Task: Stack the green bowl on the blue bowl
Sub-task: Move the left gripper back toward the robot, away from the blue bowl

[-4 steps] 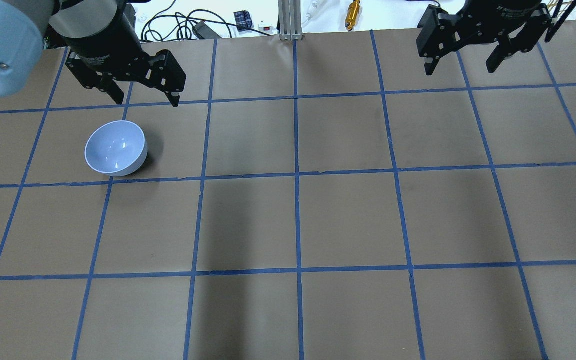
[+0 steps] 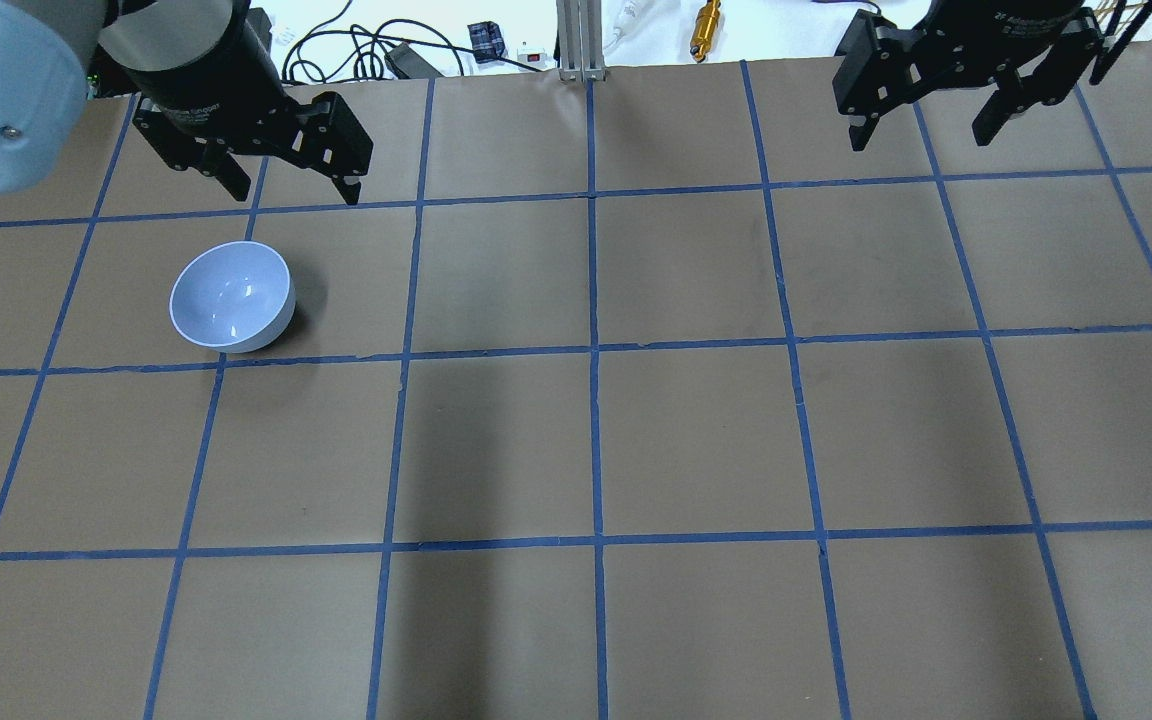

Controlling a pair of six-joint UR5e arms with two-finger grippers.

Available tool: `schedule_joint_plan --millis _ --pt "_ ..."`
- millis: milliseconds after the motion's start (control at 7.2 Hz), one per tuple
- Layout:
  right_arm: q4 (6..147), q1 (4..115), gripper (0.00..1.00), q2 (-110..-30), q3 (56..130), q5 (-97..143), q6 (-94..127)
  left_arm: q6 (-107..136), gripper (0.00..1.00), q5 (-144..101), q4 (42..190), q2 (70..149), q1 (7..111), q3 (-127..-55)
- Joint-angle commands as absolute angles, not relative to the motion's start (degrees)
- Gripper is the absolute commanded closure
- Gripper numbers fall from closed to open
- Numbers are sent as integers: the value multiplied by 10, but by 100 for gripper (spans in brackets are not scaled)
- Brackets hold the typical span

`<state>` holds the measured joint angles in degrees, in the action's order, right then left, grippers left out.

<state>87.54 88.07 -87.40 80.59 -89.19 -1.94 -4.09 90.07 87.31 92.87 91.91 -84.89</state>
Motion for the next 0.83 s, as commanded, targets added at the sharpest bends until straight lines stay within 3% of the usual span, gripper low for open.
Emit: schedule_joint_plan --millis 0,694 --pt "875 881 0 -874 806 -892 -19 -99 0 903 901 921 897 -847" --pt "875 881 0 -874 806 -892 -20 -558 0 909 1013 920 645 -819"
